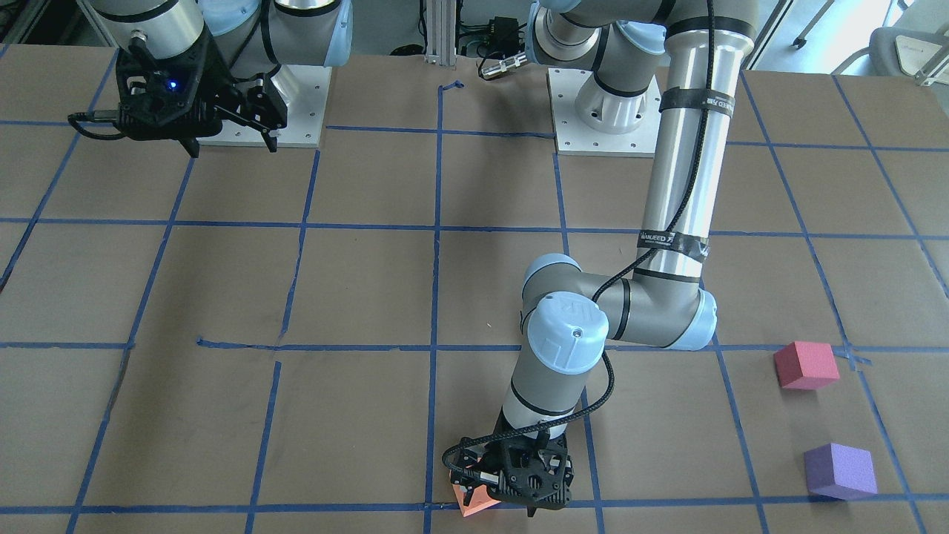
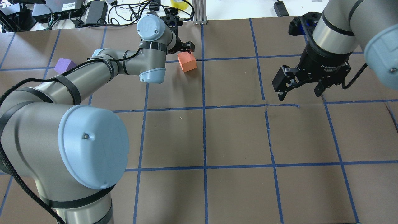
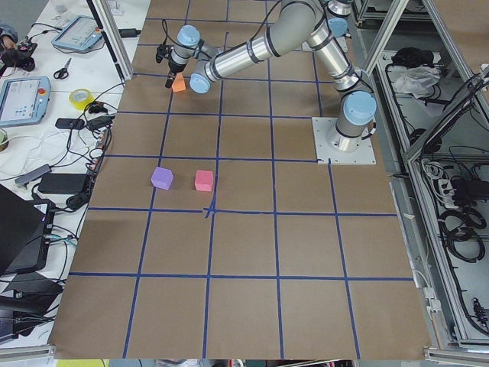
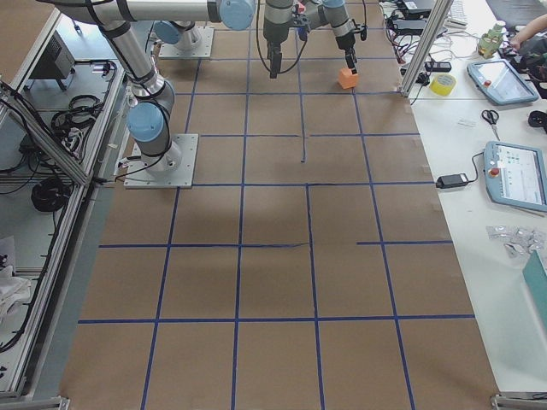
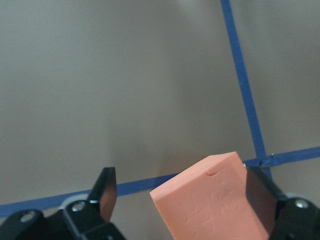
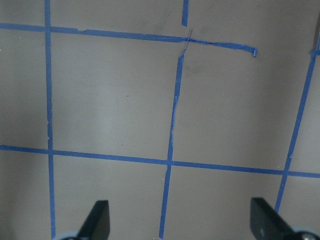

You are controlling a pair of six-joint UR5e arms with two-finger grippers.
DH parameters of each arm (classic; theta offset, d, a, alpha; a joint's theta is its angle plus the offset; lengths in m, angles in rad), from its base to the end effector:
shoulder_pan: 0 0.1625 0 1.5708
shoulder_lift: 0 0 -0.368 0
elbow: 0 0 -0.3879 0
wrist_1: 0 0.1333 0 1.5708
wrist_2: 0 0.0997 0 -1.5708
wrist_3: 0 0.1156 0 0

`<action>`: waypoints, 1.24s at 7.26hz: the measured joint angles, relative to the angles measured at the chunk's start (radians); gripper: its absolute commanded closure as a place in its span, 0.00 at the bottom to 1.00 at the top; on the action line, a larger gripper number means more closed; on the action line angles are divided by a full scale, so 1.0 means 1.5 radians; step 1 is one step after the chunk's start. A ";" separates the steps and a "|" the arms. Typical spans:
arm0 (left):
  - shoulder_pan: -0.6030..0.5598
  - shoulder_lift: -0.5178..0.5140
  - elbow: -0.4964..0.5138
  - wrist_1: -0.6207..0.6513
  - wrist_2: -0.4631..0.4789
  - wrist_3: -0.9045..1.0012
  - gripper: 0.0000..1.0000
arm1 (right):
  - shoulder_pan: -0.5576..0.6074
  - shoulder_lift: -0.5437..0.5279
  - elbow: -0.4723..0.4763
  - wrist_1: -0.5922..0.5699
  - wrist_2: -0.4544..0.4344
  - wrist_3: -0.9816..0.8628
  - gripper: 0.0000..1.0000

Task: Arrange blocks in a line
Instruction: 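Lift the orange cube with the left gripper, turning it square, then carry the orange cube with the left gripper toward the purple cube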

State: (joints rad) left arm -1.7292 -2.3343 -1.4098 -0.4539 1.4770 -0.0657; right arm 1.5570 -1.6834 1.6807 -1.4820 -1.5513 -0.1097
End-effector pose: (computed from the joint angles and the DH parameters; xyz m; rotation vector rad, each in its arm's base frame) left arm -0.2555 -0.6858 0.1574 -0.1702 -2.8959 0.7429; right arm 0.1295 -0.4378 0.4055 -0.1480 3.1105 0.1320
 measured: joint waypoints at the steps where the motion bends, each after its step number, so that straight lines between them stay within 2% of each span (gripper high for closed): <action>1: 0.000 0.003 0.013 -0.003 0.002 -0.030 0.10 | 0.000 0.000 0.000 -0.005 -0.002 0.001 0.00; 3: 0.000 0.003 0.036 -0.046 0.009 -0.133 0.05 | 0.000 0.000 0.000 -0.032 -0.004 0.022 0.00; 6: -0.011 -0.003 0.045 -0.137 0.021 -0.333 0.06 | 0.000 0.000 0.002 -0.041 -0.005 0.034 0.00; 9: -0.016 -0.010 0.048 -0.158 0.012 -0.378 0.06 | 0.000 0.000 0.002 -0.043 -0.005 0.034 0.00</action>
State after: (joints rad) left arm -1.7539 -2.3494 -1.3380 -0.6916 1.4946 -0.6333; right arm 1.5570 -1.6833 1.6840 -1.5460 -1.5581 -0.0583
